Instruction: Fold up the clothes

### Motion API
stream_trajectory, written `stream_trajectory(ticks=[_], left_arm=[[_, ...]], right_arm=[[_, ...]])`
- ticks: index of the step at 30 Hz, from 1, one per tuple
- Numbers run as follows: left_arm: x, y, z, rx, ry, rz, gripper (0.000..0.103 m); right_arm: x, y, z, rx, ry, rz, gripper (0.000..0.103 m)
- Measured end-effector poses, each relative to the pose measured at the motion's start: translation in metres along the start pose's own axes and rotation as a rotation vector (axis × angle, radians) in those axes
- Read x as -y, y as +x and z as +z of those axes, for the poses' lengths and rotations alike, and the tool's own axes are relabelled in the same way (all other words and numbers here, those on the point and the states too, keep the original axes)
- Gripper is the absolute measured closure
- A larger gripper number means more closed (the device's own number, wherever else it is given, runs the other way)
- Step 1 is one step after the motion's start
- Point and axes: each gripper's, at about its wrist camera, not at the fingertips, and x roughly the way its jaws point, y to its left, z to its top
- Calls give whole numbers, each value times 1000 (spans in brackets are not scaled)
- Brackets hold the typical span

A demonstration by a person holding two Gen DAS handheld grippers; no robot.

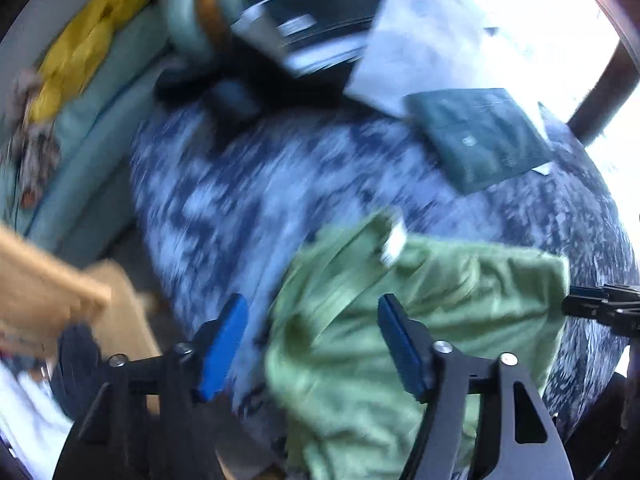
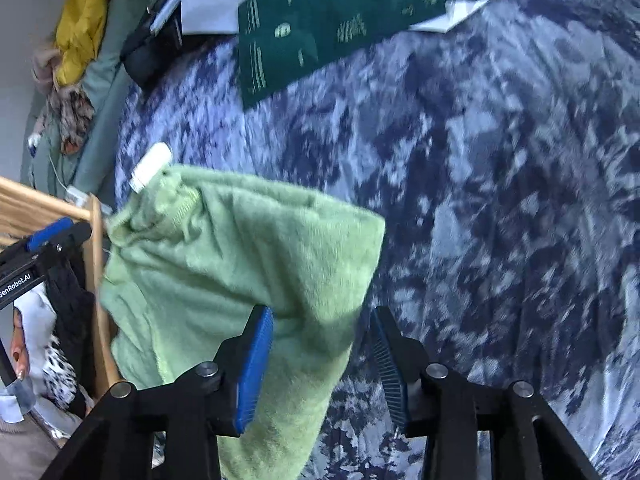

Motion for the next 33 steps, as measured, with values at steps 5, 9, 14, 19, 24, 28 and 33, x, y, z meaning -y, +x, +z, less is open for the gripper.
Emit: stream_trajectory(ticks=[5, 9, 14, 19, 24, 28, 33], left_arm=[[44, 29, 36, -6, 163, 132, 33], [50, 58, 46, -80, 187, 205, 33], [32, 71, 47, -138, 103, 187, 71], [4, 69, 44, -136, 36, 133, 101], [-44, 71, 45, -126, -91, 129, 101], [-70, 85, 43, -150, -170, 106, 101], [-94, 92, 39, -185, -271, 89, 96]], right_arm=[[6, 6, 12, 3, 16, 12, 59], [8, 16, 16, -3, 24, 56, 59], [2, 20, 18, 2, -2, 45, 86], [6, 22, 19, 9, 25, 69, 91], [11, 22, 20, 10, 43, 69, 92], [12, 22, 20, 10, 47, 80, 92], [12, 22, 19, 10, 50, 84, 92]])
